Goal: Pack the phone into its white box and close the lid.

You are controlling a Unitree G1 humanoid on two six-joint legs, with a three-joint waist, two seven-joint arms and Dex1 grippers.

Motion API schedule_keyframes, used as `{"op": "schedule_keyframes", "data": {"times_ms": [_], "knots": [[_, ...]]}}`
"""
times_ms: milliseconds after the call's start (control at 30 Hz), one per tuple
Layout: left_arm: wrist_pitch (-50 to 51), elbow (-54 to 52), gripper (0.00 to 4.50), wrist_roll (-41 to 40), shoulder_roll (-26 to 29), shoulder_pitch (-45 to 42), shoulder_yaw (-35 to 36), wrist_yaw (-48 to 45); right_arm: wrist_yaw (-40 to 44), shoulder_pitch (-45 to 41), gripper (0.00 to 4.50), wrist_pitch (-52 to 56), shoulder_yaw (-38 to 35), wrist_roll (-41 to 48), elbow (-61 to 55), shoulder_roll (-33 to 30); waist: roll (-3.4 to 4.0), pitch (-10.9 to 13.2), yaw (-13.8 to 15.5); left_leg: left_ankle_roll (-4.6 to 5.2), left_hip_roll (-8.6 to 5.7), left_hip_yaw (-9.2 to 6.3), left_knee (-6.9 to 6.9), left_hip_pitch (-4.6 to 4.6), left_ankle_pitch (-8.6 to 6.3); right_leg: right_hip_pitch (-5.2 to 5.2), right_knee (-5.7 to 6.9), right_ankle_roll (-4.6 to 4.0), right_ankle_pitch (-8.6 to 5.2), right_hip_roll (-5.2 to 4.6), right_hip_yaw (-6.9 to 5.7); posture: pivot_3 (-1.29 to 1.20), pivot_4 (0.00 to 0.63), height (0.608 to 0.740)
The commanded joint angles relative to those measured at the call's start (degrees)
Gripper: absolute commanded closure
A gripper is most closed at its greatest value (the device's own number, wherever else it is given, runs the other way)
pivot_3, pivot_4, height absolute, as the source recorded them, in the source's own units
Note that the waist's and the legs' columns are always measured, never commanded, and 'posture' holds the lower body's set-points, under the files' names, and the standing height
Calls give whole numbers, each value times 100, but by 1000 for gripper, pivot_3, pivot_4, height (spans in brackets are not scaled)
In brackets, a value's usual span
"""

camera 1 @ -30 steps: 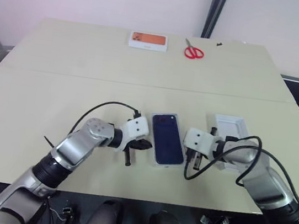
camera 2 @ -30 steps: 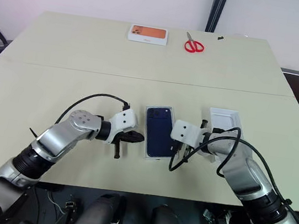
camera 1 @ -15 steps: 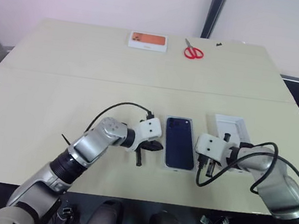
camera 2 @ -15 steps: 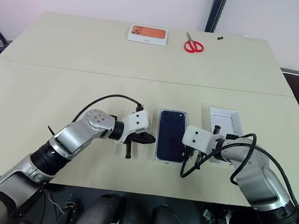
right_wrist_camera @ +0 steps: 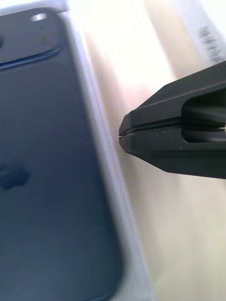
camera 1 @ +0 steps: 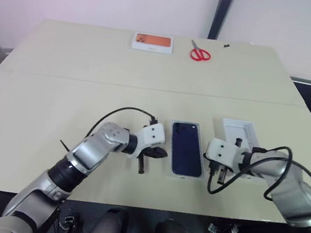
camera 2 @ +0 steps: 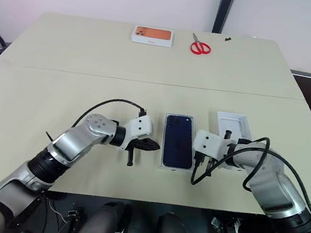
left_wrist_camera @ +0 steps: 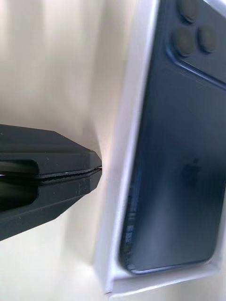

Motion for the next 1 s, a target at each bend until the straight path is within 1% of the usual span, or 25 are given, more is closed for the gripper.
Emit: {"op": "schedule_keyframes", "data": {"times_ms": [33,133,167,200,233,333,400,467,500,600,667,767,833,900,1000], "knots": [[34,-204,4500,-91,428,287,321,-136,165,-111,3643,204,-493,356,-73,-185,2,-1,-20,0,0,0,-2,1,0,0,0,0,0,0,1,0,150,740],[-45,-331,4500,-276,745,570,687,-201,199,-181,2067,531,-781,659,-95,-206,3,-2,-61,0,3,0,-6,4,0,1,0,0,0,2,1,0,150,740],[-47,-346,4500,-377,819,662,869,-202,164,-235,1523,755,-869,760,-96,-170,3,-2,-76,0,4,0,-6,4,0,1,0,0,0,2,1,0,150,740],[-52,-327,4500,-509,892,765,1097,-215,108,-314,1124,1065,-970,891,-96,-96,3,-2,-87,0,4,0,-7,4,0,2,0,0,0,1,1,0,150,740],[-113,-298,4500,-630,971,883,1310,-255,28,-416,633,1468,-1068,1035,-95,5,4,-2,-109,0,4,0,-6,4,0,2,0,0,0,1,1,0,150,740],[-533,-242,4500,-894,1201,1333,1850,-426,-268,-754,633,2739,-1218,1319,-20,227,8,-4,-130,0,7,0,-13,5,0,-4,1,-1,0,1,2,0,150,740],[-1117,-119,4500,-958,1319,1714,2205,-533,-495,-964,633,3427,-1270,1468,70,384,10,-4,-120,0,7,0,-16,3,0,-7,0,-2,0,1,2,0,150,740],[-1930,57,4500,-997,1334,2122,2579,-638,-780,-1201,633,4041,-1281,1553,229,568,10,-5,-110,0,7,2,-17,2,-1,-7,-4,-2,0,-2,4,0,150,740],[-2128,116,4500,-1129,1310,2266,2766,-729,-887,-1310,633,4317,-1291,1614,281,659,11,-4,-101,0,7,2,-17,1,-1,-7,-8,-2,0,-4,3,0,150,740],[-2211,262,4500,-1619,1249,2473,3213,-945,-1179,-1607,633,4947,-1309,1763,432,888,11,-4,-70,1,6,2,-16,-4,-1,-10,-10,-3,0,-9,1,0,150,740],[-2268,309,4500,-1793,1263,2438,3396,-1024,-1432,-1811,633,5373,-1298,1787,597,1038,11,-4,-68,2,6,2,-16,-6,-2,-10,-10,-3,0,-10,1,0,150,740],[-2235,149,4500,-1944,1195,2215,3414,-981,-1733,-1994,633,5785,-1368,1823,795,1190,11,-4,-69,2,5,2,-16,-7,-2,-14,-10,-3,1,-10,1,0,150,740],[-2182,-113,4500,-2049,1120,2026,3292,-993,-1921,-2088,633,6017,-1422,1836,889,1285,11,-4,-76,2,4,3,-16,-10,-2,-17,-8,-3,1,-10,1,0,150,740],[-2145,-409,4500,-2051,994,1803,3022,-998,-2079,-2105,633,6099,-1451,1911,945,1319,11,-4,-93,2,3,5,-16,-13,-2,-20,-8,-3,1,-10,2,0,150,740],[-2292,-556,4500,-1764,701,1534,2480,-941,-2291,-2049,633,6107,-1482,2083,931,1319,13,-6,-105,2,2,7,-17,-13,-2,-19,-6,-2,1,-9,2,0,150,740]]}}
